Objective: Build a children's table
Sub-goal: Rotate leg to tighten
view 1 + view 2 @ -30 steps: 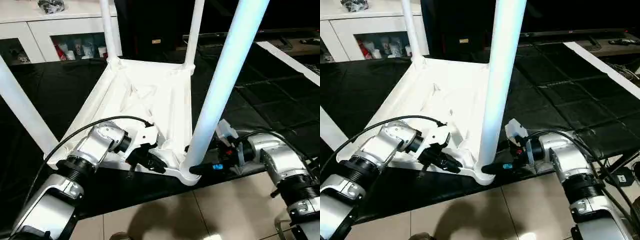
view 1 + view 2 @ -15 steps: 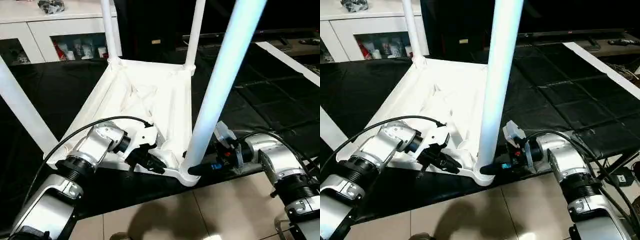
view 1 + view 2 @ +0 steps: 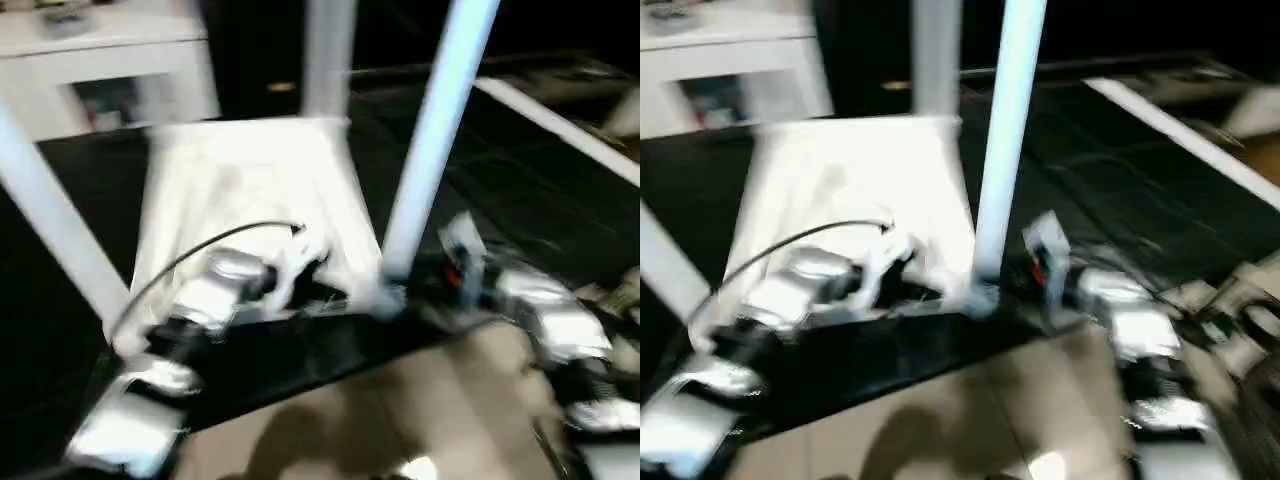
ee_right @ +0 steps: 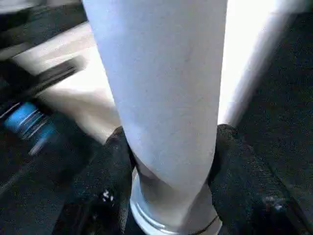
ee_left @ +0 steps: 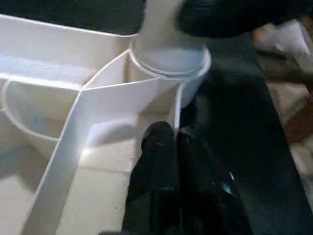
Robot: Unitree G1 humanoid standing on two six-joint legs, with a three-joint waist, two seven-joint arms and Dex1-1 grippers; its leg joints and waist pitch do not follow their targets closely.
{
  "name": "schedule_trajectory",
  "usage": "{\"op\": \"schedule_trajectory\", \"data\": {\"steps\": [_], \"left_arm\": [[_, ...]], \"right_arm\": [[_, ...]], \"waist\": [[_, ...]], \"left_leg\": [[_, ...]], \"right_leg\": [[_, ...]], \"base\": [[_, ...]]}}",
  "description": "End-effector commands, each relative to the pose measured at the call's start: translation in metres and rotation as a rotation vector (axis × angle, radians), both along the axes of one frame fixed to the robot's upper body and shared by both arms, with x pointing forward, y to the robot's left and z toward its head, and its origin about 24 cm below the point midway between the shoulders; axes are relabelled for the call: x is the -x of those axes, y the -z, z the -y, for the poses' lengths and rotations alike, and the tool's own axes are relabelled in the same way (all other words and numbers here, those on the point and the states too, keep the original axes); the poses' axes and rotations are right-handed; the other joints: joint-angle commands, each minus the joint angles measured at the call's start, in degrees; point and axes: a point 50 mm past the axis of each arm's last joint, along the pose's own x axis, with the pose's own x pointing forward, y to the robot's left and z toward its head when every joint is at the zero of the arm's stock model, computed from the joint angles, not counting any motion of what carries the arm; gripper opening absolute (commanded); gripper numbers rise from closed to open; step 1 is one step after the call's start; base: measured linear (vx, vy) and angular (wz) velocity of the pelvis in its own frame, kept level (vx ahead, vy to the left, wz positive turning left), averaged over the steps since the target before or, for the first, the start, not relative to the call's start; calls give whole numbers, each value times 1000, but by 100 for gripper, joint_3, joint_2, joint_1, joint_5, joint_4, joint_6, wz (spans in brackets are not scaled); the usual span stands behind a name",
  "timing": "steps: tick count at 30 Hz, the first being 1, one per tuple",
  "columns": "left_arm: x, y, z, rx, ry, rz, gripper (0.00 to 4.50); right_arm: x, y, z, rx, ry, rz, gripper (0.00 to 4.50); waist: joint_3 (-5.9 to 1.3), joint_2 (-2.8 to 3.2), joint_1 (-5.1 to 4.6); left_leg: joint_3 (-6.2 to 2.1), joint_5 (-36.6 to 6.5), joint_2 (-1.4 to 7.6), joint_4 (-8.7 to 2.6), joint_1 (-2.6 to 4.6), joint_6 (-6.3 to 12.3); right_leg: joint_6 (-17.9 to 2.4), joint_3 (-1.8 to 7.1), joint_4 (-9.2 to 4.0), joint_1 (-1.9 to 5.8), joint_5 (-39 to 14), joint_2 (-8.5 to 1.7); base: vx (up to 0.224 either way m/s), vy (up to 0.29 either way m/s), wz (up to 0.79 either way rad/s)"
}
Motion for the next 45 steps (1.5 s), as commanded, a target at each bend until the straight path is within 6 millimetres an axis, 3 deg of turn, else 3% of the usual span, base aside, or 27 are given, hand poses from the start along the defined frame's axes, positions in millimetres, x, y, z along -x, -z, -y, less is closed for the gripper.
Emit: {"op": "schedule_trajectory", "data": {"steps": [1, 5, 10, 11, 14, 20, 22, 25, 27, 28, 33, 37, 44, 45], "left_arm": [[-3, -16, 32, 141, -20, 35, 0], [-7, -16, 42, 138, -115, 55, 0], [-10, -19, 41, 69, -120, 112, 0], [-10, -19, 40, 54, -111, 123, 0], [-11, -18, 35, 29, -81, 139, 0], [-9, -16, 20, -29, 27, 131, 0], [-7, -17, 13, -24, 91, 116, 0], [-3, -16, 5, -38, 175, 109, 0], [0, -15, 0, -53, 240, 105, 0], [4, -15, -4, -58, 307, 97, 0], [9, -15, -9, -58, 399, 88, 0], [14, -16, -14, -73, 484, 70, 0], [25, -15, -18, -101, 654, 28, 0], [26, -15, -18, -104, 662, 28, 0]], "right_arm": [[-5, 6, -31, -5, 34, -60, 198], [-11, 6, -47, 1, 126, -70, 198], [-8, 5, -65, 17, 85, -15, 198], [-7, 5, -66, 20, 76, -9, 254], [-4, 6, -66, -4, 64, -23, 277], [3, 5, -52, 0, -2, 17, 324], [11, 3, -38, -8, -88, 45, 356], [21, -1, -21, -10, -186, 68, 377], [26, -4, -9, -10, -232, 66, 390], [28, -7, 2, -1, -269, 61, 404], [32, -12, 14, 10, -344, 50, 442], [36, -17, 21, 54, -448, 44, 449], [43, -22, 22, 83, -677, -4, 449], [43, -22, 22, 82, -687, -10, 432]], "waist": [[-433, -127, 69], [-452, -114, 50], [-451, -110, 50], [-445, -112, 53], [-425, -111, 51], [-406, -96, 59], [-407, -108, 88], [-414, -74, 146], [-417, -90, 208], [-419, -55, 231], [-436, -60, 314], [-446, -56, 408], [-429, -67, 482], [-428, -67, 486]], "left_leg": [[127, -1136, -238, -338, -78, 210], [137, -1003, -225, -338, -58, 314], [145, -970, -206, -342, -51, 416], [147, -1017, -205, -346, -43, 434], [141, -1126, -204, -364, -50, 417], [135, -1358, -188, -387, -18, 349], [139, -1406, -181, -384, 4, 378], [137, -1316, -163, -386, -11, 417], [142, -1321, -152, -379, 3, 469], [138, -1308, -151, -379, 4, 458], [160, -1275, -118, -360, 46, 432], [156, -1191, -96, -354, 25, 450], [166, -1298, -95, -354, 33, 411], [164, -1336, -95, -355, 36, 402]], "right_leg": [[-698, 79, -538, 434, -2372, -115], [-898, 97, -492, 429, -1872, -98], [-1090, 110, -458, 445, -1497, -112], [-1060, 110, -475, 444, -1594, -115], [-953, 108, -503, 439, -1868, -122], [-910, 120, -528, 413, -2061, -125], [-897, 123, -537, 411, -2092, -126], [-1046, 140, -493, 425, -1752, -133], [-1098, 149, -484, 426, -1661, -133], [-1108, 150, -476, 433, -1629, -134], [-1278, 158, -443, 398, -1427, -140], [-1411, 156, -376, 419, -1078, -140], [-1311, 161, -411, 401, -1440, -160], [-1308, 158, -411, 399, -1491, -157]], "base": [[0, 0, 0], [0, 0, 0], [0, 0, 0], [0, 0, 0], [0, 0, 0], [0, 0, 0], [0, 0, 0], [0, 0, 0], [0, 0, 0], [0, 0, 0], [0, 0, 0], [0, 0, 0], [0, 0, 0], [0, 0, 0]]}}
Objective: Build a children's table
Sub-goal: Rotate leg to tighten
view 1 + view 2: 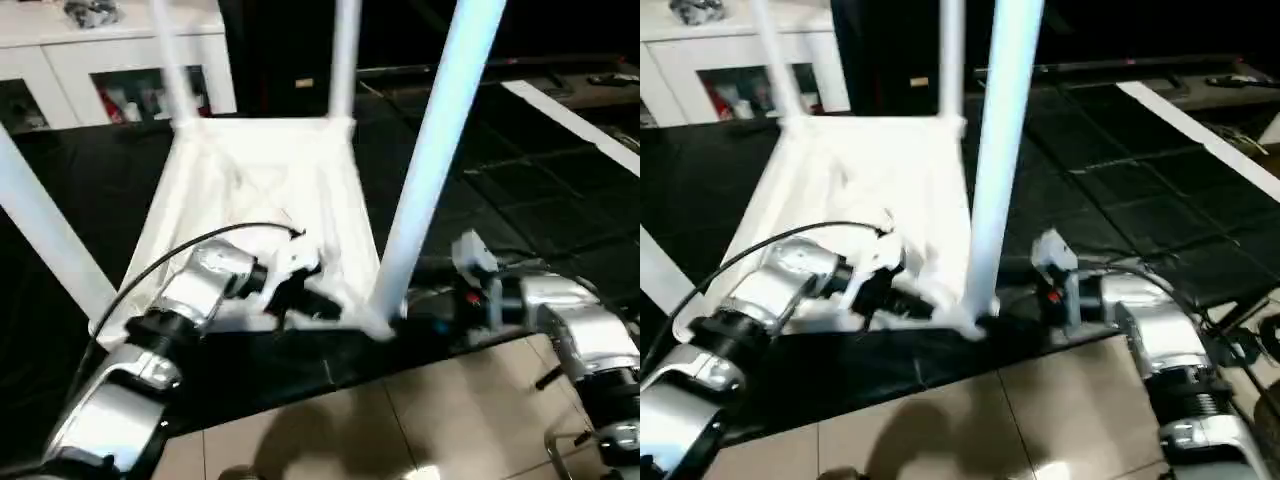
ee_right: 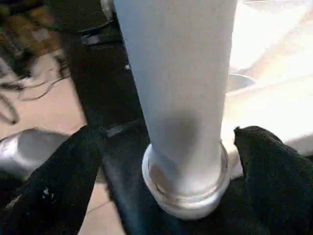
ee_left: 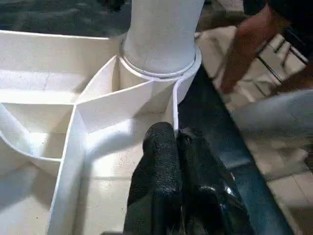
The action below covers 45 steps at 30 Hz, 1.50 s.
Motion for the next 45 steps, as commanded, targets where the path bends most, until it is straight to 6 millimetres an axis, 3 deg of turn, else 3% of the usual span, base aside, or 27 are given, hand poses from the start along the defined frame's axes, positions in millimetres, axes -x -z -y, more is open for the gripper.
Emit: {"op": "schedule_trajectory", "data": {"steps": [1, 8, 14, 22, 28, 31, 39, 42, 44, 45], "left_arm": [[7, -4, 12, 4, 121, 9, 0], [10, -4, 12, -21, 186, 4, 0], [12, -4, 10, -28, 199, -2, 0], [13, -3, 9, -32, 203, -5, 0], [13, 1, 7, -48, 163, -6, 0], [10, 2, 7, -34, 103, -8, 0], [-2, -4, 17, 65, -170, 8, 0], [-8, -5, 30, 121, -323, -3, 0], [-11, -4, 39, 144, -409, -5, 0], [-14, -3, 43, 152, -448, -6, 0]], "right_arm": [[-2, -9, -2, -8, -54, 16, 414], [-5, -3, -12, 0, -141, -20, 368], [-3, -3, -13, -7, -187, -42, 316], [-3, -2, -14, -10, -202, -47, 260], [-3, 0, -18, -21, -190, -20, 217], [-2, 1, -24, -56, -152, -13, 209], [-4, 11, -33, -92, 61, -20, 203], [-12, 22, -43, -57, 272, -5, 202], [-19, 28, -51, -49, 404, -26, 200], [-23, 31, -57, -45, 473, -32, 199]], "waist": [[-431, -58, -35], [-437, -75, -23], [-451, -60, -29], [-446, -61, -26], [-453, -46, -30], [-432, -23, -45], [-375, -38, -95], [-355, -63, -225], [-356, -71, -356], [-379, -37, -402]], "left_leg": [[140, -1354, -103, -350, 49, 389], [130, -1313, -103, -353, 34, 329], [124, -1183, -105, -348, 14, 360], [127, -1222, -106, -349, 23, 340], [125, -1205, -109, -346, 23, 329], [122, -1326, -115, -360, 27, 292], [99, -1798, -161, -382, 79, 115], [71, -1757, -203, -392, -5, 40], [50, -1829, -275, -342, -32, 15], [20, -1797, -268, -366, -65, 68]], "right_leg": [[-1261, 142, -414, 387, -1548, -148], [-1174, 140, -412, 389, -1705, -156], [-1261, 136, -374, 409, -1407, -144], [-1246, 137, -387, 404, -1502, -145], [-1272, 137, -375, 408, -1395, -139], [-1217, 135, -399, 405, -1584, -135], [-723, 83, -572, 350, -2907, -141], [-405, 15, -630, 370, -3355, -126], [-77, -107, -756, 381, -3916, -130], [-20, -138, -774, 429, -3830, -141]], "base": [[0, 0, 0], [0, 0, 0], [0, 0, 0], [0, 0, 0], [0, 0, 0], [0, 0, 0], [0, 0, 0], [-37, 3, -8], [-43, 12, -16], [-22, 27, -20]]}}
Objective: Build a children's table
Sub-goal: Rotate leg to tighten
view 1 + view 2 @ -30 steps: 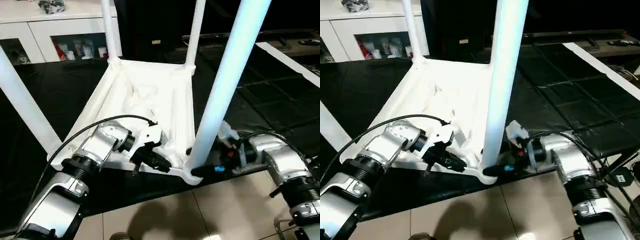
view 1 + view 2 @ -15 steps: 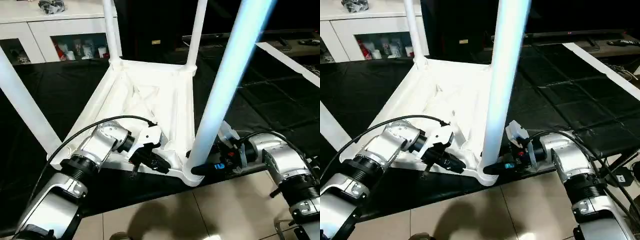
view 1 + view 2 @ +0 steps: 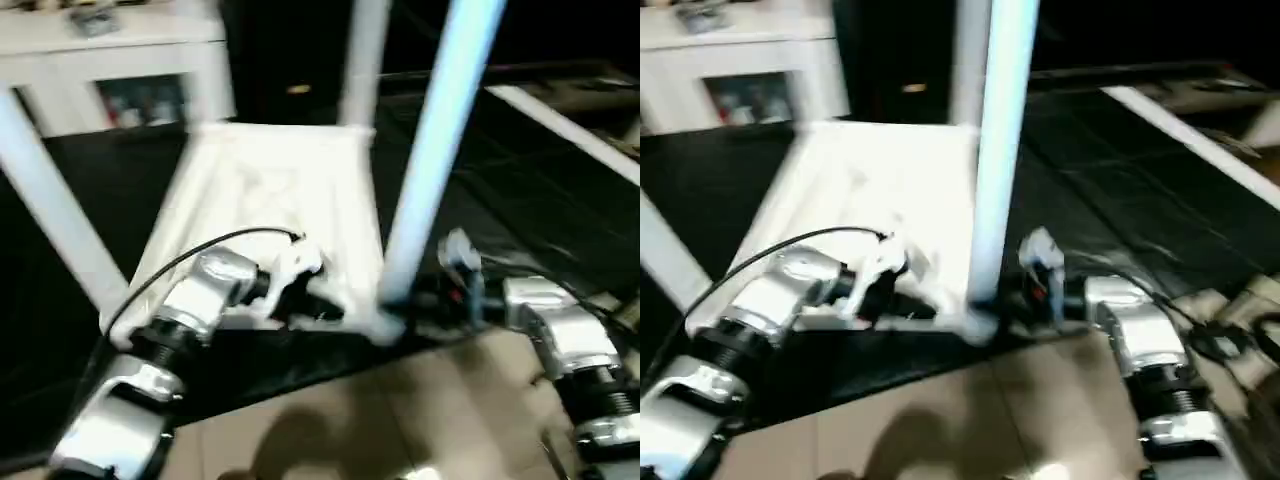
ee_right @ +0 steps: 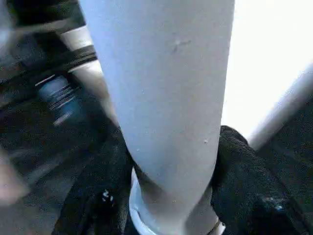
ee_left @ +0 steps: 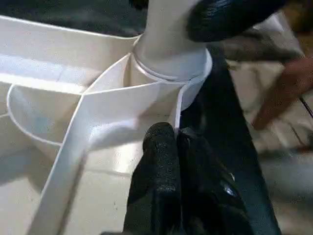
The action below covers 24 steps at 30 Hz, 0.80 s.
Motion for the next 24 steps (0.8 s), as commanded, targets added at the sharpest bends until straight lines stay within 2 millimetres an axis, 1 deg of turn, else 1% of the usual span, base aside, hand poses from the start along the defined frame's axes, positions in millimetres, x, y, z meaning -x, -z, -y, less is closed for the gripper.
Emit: {"op": "schedule_trajectory", "data": {"steps": [1, 2, 3, 4, 5, 6, 7, 8, 9, 10, 11, 12, 13, 14, 15, 16, 17, 18, 19, 20, 21, 22, 23, 24], "left_arm": [[-8, -13, 28, 91, -83, 48, 0], [-11, -13, 32, 92, -122, 54, 0], [-13, -13, 36, 89, -150, 59, 0], [-17, -14, 40, 84, -198, 76, 0], [-19, -14, 42, 82, -216, 83, 0], [-23, -16, 46, 71, -254, 104, 0], [-25, -18, 47, 61, -270, 122, 0], [-26, -20, 47, 51, -269, 135, 0], [-27, -21, 47, 42, -278, 145, 0], [-27, -22, 47, 41, -281, 146, 0], [-28, -22, 47, 43, -288, 146, 0], [-28, -23, 46, 37, -285, 149, 0], [-28, -23, 44, 26, -283, 156, 0], [-28, -21, 42, 11, -276, 162, 0], [-29, -20, 41, 1, -271, 165, 0], [-28, -19, 39, -7, -267, 166, 0], [-29, -17, 38, -12, -268, 165, 0], [-29, -17, 37, -16, -265, 166, 0], [-29, -14, 33, -38, -252, 176, 0], [-29, -14, 32, -41, -251, 178, 0], [-29, -13, 30, -45, -246, 182, 0], [-29, -13, 28, -46, -238, 183, 0], [-28, -13, 26, -49, -227, 179, 0], [-27, -12, 22, -54, -199, 180, 0]], "right_arm": [[-3, 16, -40, -3, 49, -84, 199], [-7, 18, -46, 5, 102, -91, 198], [-11, 18, -52, 12, 146, -92, 198], [-16, 18, -61, 21, 188, -95, 198], [-18, 18, -64, 25, 203, -95, 198], [-23, 16, -72, 30, 248, -96, 198], [-26, 14, -76, 35, 265, -88, 198], [-27, 12, -79, 36, 271, -78, 198], [-29, 11, -82, 38, 280, -67, 198], [-29, 10, -83, 38, 279, -64, 198], [-29, 10, -85, 38, 275, -57, 251], [-29, 8, -86, 29, 266, -51, 251], [-28, 7, -87, 20, 257, -46, 263], [-28, 7, -85, 22, 259, -38, 271], [-28, 7, -85, 24, 261, -34, 282], [-28, 8, -82, 29, 265, -29, 301], [-28, 9, -80, 31, 271, -27, 301], [-28, 9, -79, 31, 273, -25, 305], [-28, 9, -71, 30, 271, -4, 323], [-28, 9, -70, 30, 270, -1, 337], [-27, 9, -66, 34, 262, 5, 337], [-25, 9, -63, 37, 244, 14, 347], [-23, 9, -58, 39, 217, 26, 352], [-19, 8, -50, 38, 179, 34, 366]], "waist": [[-371, -23, -33], [-386, 24, -108], [-380, 35, -161], [-365, 58, -175], [-325, 91, -255], [-327, 73, -294], [-305, 109, -336], [-277, 173, -368], [-260, 200, -383], [-229, 232, -358], [-212, 190, -291], [-202, -25, -357], [-180, -65, -380], [-201, -49, -412], [-252, 29, -403], [-302, 182, -434], [-305, 258, -410], [-319, 283, -366], [-242, 131, -385], [-203, -3, -373], [-189, -51, -380], [-255, 42, -377], [-300, 118, -363], [-323, 133, -346]], "left_leg": [[80, -1774, -252, -378, -88, 87], [31, -1866, -226, -411, -92, 88], [-4, -2068, -206, -442, -71, 107], [1, -2203, -202, -441, -29, 143], [-19, -2665, -173, -440, 101, 183], [-24, -2786, -179, -421, 132, 211], [-74, -3010, -137, -480, 125, 231], [-130, -3452, -46, -566, 160, 267], [-208, -3937, 116, -728, 100, 292], [-243, -4250, 198, -850, 59, 277], [-164, -4434, 188, -879, 181, 237], [19, -3863, -243, -431, 528, 198], [43, -3341, -380, -257, 542, 196], [83, -2641, -437, -93, 363, 305], [67, -2434, -400, -144, 287, 327], [-72, -2489, -170, -335, 131, 284], [-262, -3025, 142, -632, -62, 291], [-302, -3246, 235, -717, -20, 297], [-145, -3378, -8, -606, 194, 208], [10, -2922, -305, -333, 381, 169], [43, -2656, -378, -263, 352, 231], [-17, -2255, -348, -308, 147, 300], [-84, -2159, -241, -407, 58, 297], [-96, -2115, -208, -428, 82, 288]], "right_leg": [[-84, -70, -698, 414, -3685, -138], [-169, -142, -708, 453, -3462, -151], [-217, -196, -740, 475, -3310, -145], [-250, -213, -773, 439, -3288, -141], [-310, -320, -860, 386, -3322, -124], [-306, -361, -899, 403, -3309, -133], [-290, -413, -886, 474, -3193, -130], [-237, -468, -872, 531, -3041, -120], [-332, -394, -620, 674, -2398, -125], [-414, -334, -397, 730, -2079, -120], [-534, -181, -349, 635, -2003, -147], [-324, -370, -963, 243, -3534, -170], [-86, -536, -1112, 203, -4252, -234], [465, -776, -1290, 325, -4749, -215], [573, -798, -1254, 457, -4569, -246], [472, -802, -1073, 708, -3797, -357], [149, -551, -590, 892, -2590, -343], [-76, -378, -405, 863, -2009, -351], [-411, -360, -717, 538, -2273, -333], [-369, -504, -979, 300, -3496, -323], [-200, -564, -1039, 312, -3926, -294], [5, -562, -953, 530, -4024, -362], [-13, -500, -912, 589, -3651, -368], [-117, -450, -879, 572, -3345, -365]], "base": [[-22, 27, -20], [-21, 34, -21], [0, 0, 0], [0, 0, 0], [0, 0, 0], [0, 0, 0], [0, 0, 0], [0, 0, 0], [0, 0, 0], [0, 0, 0], [0, 0, 0], [65, -13, 8], [65, -13, 8], [77, 8, -13], [63, 38, -22], [63, 38, -22], [55, 42, -15], [66, 9, 6], [66, 9, 6], [83, 9, 19], [73, 19, -3], [73, 19, -3], [57, 33, -12], [50, 26, 3]]}}
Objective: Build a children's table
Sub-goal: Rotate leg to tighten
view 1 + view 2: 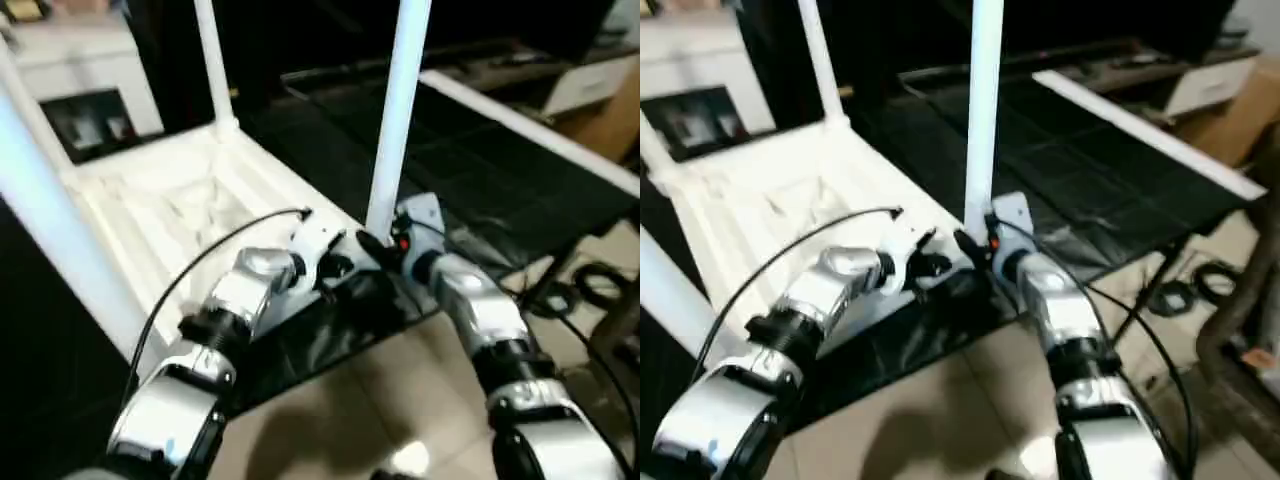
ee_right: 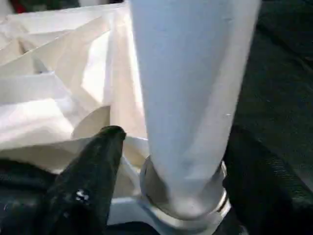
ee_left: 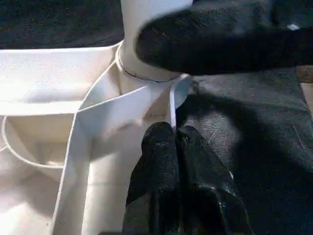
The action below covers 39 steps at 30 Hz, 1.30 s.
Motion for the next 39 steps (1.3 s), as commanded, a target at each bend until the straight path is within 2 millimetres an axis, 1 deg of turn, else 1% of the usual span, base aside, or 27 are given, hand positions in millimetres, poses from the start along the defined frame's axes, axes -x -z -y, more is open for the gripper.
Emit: {"op": "schedule_trajectory", "data": {"steps": [1, 2, 3, 4, 5, 6, 7, 9, 10, 11, 13, 16, 17, 18, 20, 22, 24, 26, 28, 29, 30, 31, 33, 35, 37, 38, 39], "left_arm": [[-2, -10, 3, -11, 65, 52, 0], [-1, -10, 1, -14, 83, 46, 0], [3, -9, -4, -28, 147, 36, 0], [7, -8, -9, -38, 202, 13, 0], [7, -8, -9, -38, 202, 13, 0], [8, -7, -11, -43, 229, 7, 0], [10, -7, -12, -50, 257, 4, 0], [13, -6, -16, -60, 313, -7, 0], [15, -5, -19, -67, 345, -16, 0], [16, -5, -20, -72, 368, -22, 0], [19, -5, -25, -84, 424, -31, 0], [23, -8, -32, -97, 512, -54, 0], [24, -9, -33, -98, 529, -59, 0], [25, -10, -35, -100, 548, -65, 0], [26, -11, -36, -105, 579, -69, 0], [29, -14, -37, -105, 649, -78, 0], [30, -15, -37, -107, 671, -83, 0], [33, -16, -37, -111, 729, -98, 0], [35, -17, -37, -114, 758, -104, 0], [36, -17, -36, -113, 773, -111, 0], [37, -17, -35, -111, 779, -114, 0], [38, -16, -34, -110, 785, -117, 0], [39, -16, -33, -109, 794, -119, 0], [40, -15, -32, -109, 805, -122, 0], [40, -15, -32, -112, 809, -122, 0], [40, -15, -32, -113, 812, -123, 0], [40, -14, -33, -116, 815, -123, 0]], "right_arm": [[13, 8, -13, -22, -174, -35, 366], [15, 7, -9, -26, -192, -30, 376], [20, 3, 6, -30, -243, -13, 387], [25, -2, 21, -29, -306, 8, 396], [25, -2, 21, -29, -306, 8, 404], [27, -4, 28, -25, -331, 12, 412], [29, -5, 34, -19, -351, 13, 412], [32, -9, 42, -20, -391, 9, 440], [33, -11, 46, -26, -415, 5, 446], [34, -12, 49, -30, -431, 1, 449], [37, -16, 53, -19, -481, -6, 449], [41, -20, 60, 36, -572, -8, 449], [42, -21, 61, 43, -595, -13, 449], [43, -23, 62, 46, -624, -20, 449], [44, -25, 63, 60, -669, -19, 449], [45, -28, 62, 79, -742, -18, 449], [44, -28, 61, 78, -761, -20, 449], [43, -30, 58, 68, -809, -26, 449], [42, -30, 55, 60, -837, -34, 449], [41, -29, 52, 60, -852, -42, 432], [41, -29, 51, 61, -858, -45, 432], [40, -27, 48, 62, -863, -46, 432], [39, -26, 46, 61, -870, -50, 405], [39, -25, 43, 54, -898, -54, 392], [39, -24, 42, 42, -918, -63, 375], [40, -24, 41, 37, -929, -65, 359], [40, -24, 40, 31, -940, -70, 359]], "waist": [[-437, -38, 40], [-452, -46, 75], [-455, -95, 67], [-497, -126, 115], [-496, -124, 145], [-478, -142, 152], [-502, -142, 179], [-519, -164, 232], [-506, -159, 293], [-513, -132, 341], [-538, -120, 396], [-542, -121, 483], [-534, -123, 485], [-524, -141, 498], [-512, -145, 514], [-507, -185, 524], [-503, -180, 541], [-510, -199, 566], [-512, -202, 570], [-514, -185, 577], [-518, -178, 577], [-524, -177, 570], [-528, -186, 575], [-533, -188, 579], [-529, -201, 586], [-532, -202, 590], [-529, -192, 593]], "left_leg": [[157, -1802, -103, -427, -71, 297], [176, -1597, -72, -440, -84, 358], [177, -1475, -73, -442, -136, 405], [211, -1170, -71, -406, -151, 572], [228, -1136, -58, -392, -128, 631], [281, -1181, -72, -369, -109, 694], [289, -1131, -84, -353, -105, 708], [332, -787, -85, -321, -123, 784], [368, -730, -75, -309, -87, 824], [372, -609, -75, -301, -112, 830], [366, -411, -70, -287, -129, 850], [382, -310, -57, -278, -111, 850], [381, -313, -56, -280, -121, 842], [393, -436, -59, -285, -117, 821], [398, -616, -53, -299, -110, 732], [409, -737, -49, -307, -105, 658], [412, -737, -46, -309, -102, 627], [429, -723, -46, -304, -83, 618], [435, -672, -41, -305, -97, 616], [442, -648, -43, -300, -96, 624], [440, -644, -36, -300, -90, 617], [439, -636, -32, -298, -103, 606], [448, -633, -38, -292, -92, 599], [453, -626, -41, -286, -94, 618], [448, -646, -49, -287, -120, 619], [445, -632, -49, -284, -123, 618], [443, -630, -49, -285, -123, 617]], "right_leg": [[-400, 207, -413, 304, -2746, -128], [-734, 275, -310, 305, -2219, -122], [-842, 299, -258, 335, -1999, -108], [-1112, 380, -150, 323, -1529, -96], [-1182, 403, -140, 301, -1508, -95], [-1280, 433, -146, 249, -1663, -89], [-1300, 442, -128, 255, -1670, -94], [-1372, 512, -57, 232, -1453, -75], [-1457, 557, -35, 182, -1372, -67], [-1507, 576, 20, 206, -1217, -65], [-1541, 574, 63, 239, -975, -65], [-1604, 573, 96, 230, -816, -51], [-1603, 575, 100, 232, -824, -49], [-1586, 574, 85, 233, -953, -50], [-1497, 583, 52, 227, -1233, -59], [-1403, 598, 38, 209, -1486, -63], [-1367, 614, 36, 197, -1550, -62], [-1394, 630, 55, 177, -1525, -48], [-1388, 650, 72, 182, -1498, -50], [-1380, 658, 77, 175, -1480, -47], [-1395, 659, 84, 168, -1464, -50], [-1428, 661, 96, 171, -1397, -55], [-1453, 665, 102, 164, -1312, -46], [-1488, 667, 113, 167, -1236, -44], [-1440, 661, 101, 189, -1326, -47], [-1413, 662, 103, 191, -1356, -48], [-1405, 663, 101, 189, -1366, -49]], "base": [[50, 26, 3], [0, 0, 0], [0, 0, 0], [0, 0, 0], [0, 0, 0], [0, 0, 0], [56, -16, 10], [60, -36, 11], [0, 0, 0], [0, 0, 0], [0, 0, 0], [0, 0, 0], [0, 0, 0], [0, 0, 0], [0, 0, 0], [0, 0, 0], [0, 0, 0], [0, 0, 0], [0, 0, 0], [0, 0, 0], [0, 0, 0], [0, 0, 0], [0, 0, 0], [0, 0, 0], [0, 0, 0], [0, 0, 0], [0, 0, 0]]}}
